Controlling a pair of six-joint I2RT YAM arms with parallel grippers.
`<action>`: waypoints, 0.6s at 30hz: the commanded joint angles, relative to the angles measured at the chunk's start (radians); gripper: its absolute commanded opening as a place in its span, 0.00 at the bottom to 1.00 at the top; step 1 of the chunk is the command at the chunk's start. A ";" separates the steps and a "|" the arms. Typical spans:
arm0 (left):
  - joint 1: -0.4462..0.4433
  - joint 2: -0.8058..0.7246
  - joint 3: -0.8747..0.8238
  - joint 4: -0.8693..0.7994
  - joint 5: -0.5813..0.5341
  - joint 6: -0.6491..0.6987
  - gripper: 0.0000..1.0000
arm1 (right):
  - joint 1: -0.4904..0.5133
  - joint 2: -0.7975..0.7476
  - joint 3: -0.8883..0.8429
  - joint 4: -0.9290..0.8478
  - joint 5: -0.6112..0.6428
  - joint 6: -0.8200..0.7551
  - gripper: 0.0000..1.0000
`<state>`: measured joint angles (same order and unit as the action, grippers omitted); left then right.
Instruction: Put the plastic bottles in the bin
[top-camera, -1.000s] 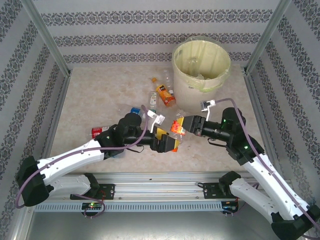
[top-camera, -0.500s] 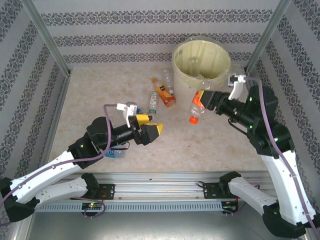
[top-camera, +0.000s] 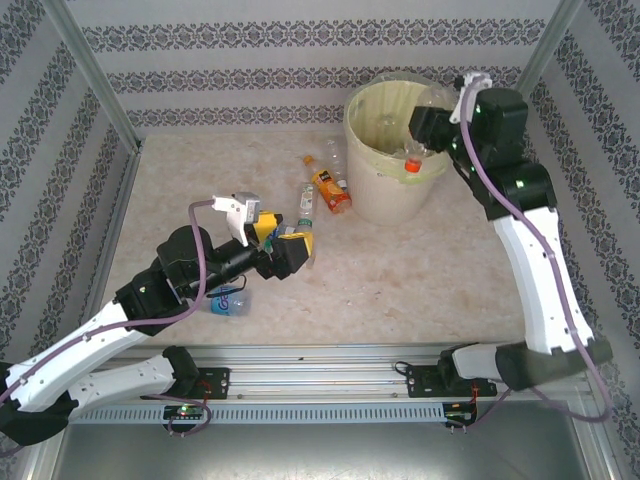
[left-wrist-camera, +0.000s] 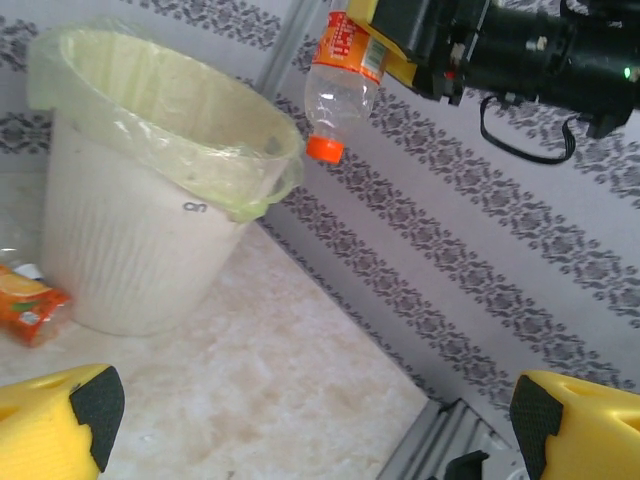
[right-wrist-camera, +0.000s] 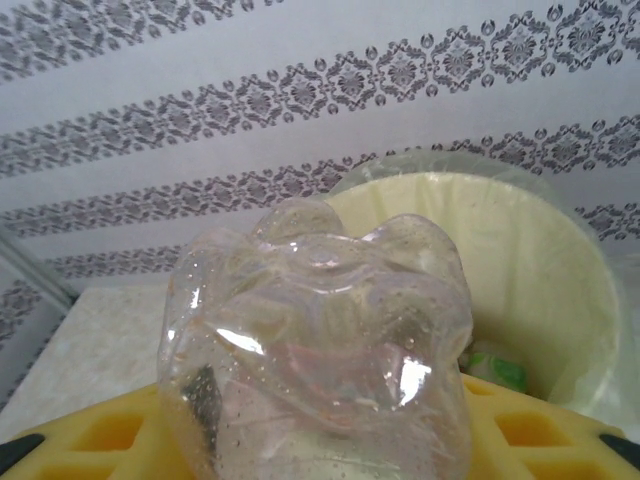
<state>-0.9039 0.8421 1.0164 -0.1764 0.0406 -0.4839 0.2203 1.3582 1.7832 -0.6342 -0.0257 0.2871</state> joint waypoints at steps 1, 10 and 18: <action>-0.009 -0.027 0.043 -0.107 -0.059 0.081 1.00 | -0.022 0.095 0.124 0.038 0.044 -0.049 0.53; -0.009 -0.073 0.047 -0.135 -0.105 0.100 1.00 | -0.049 0.380 0.406 -0.073 -0.003 -0.032 0.54; -0.009 -0.102 0.042 -0.193 -0.139 0.103 1.00 | -0.056 0.539 0.490 -0.130 -0.023 -0.017 0.54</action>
<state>-0.9043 0.7582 1.0386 -0.3229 -0.0650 -0.4088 0.1761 1.8610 2.2311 -0.7227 -0.0265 0.2623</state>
